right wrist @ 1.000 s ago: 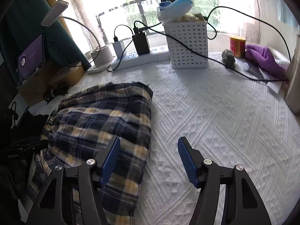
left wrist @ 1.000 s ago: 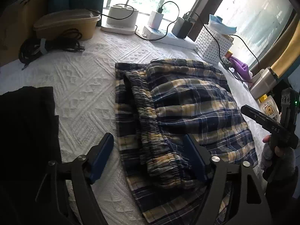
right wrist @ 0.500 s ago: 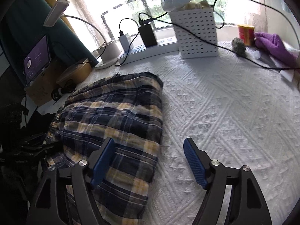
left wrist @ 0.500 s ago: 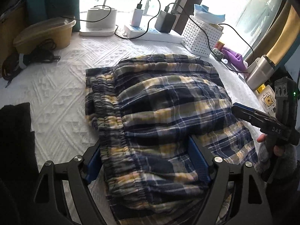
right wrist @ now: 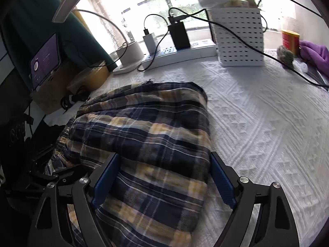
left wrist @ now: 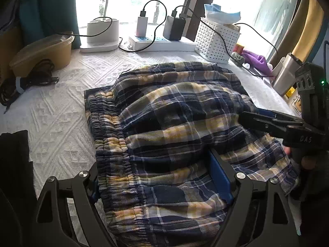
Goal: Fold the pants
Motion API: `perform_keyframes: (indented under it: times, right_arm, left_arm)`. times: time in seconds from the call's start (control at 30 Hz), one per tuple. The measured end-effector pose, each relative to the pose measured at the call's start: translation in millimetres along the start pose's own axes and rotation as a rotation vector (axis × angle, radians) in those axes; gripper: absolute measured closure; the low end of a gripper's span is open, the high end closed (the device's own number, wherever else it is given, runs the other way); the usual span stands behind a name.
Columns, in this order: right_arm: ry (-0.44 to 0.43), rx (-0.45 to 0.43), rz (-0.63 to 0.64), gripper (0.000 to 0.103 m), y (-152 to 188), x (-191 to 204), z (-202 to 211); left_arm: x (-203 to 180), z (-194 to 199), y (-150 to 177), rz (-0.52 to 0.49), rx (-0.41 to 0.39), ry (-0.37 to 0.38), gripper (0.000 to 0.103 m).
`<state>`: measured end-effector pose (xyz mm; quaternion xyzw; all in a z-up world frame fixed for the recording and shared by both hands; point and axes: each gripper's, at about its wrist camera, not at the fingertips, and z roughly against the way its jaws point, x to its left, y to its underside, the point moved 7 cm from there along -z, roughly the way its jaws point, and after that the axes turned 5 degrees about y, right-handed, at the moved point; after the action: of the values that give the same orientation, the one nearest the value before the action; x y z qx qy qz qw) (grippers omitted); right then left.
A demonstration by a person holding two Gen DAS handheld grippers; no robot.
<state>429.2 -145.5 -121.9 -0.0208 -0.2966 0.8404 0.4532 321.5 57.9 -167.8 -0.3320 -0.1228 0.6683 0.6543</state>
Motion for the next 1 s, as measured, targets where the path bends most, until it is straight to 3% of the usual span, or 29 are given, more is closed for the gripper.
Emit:
perform_keyframes:
  times: [0.17, 0.3, 0.47, 0.67, 0.77, 1.0]
  right_arm:
    - [-0.027, 0.000, -0.001, 0.016, -3, 6, -3]
    - [-0.035, 0.000, 0.009, 0.019, -2, 8, -3]
    - [-0.024, 0.009, 0.044, 0.037, 0, 13, -4]
    - [-0.046, 0.018, 0.073, 0.061, 6, 23, -3]
    - [-0.052, 0.014, 0.078, 0.067, 8, 25, -1]
    - [-0.058, -0.017, 0.094, 0.071, 10, 35, 15]
  left_arm:
    - [-7, 0, 1, -0.028, 0.001, 0.019, 0.022]
    - [-7, 1, 1, -0.027, -0.005, 0.012, 0.034]
    - [-11, 4, 3, -0.048, -0.012, -0.009, 0.052]
    - [-20, 10, 7, -0.076, -0.014, -0.002, 0.063]
    - [-22, 15, 7, -0.076, -0.021, 0.006, 0.066]
    - [-30, 33, 10, -0.092, -0.054, 0.013, 0.067]
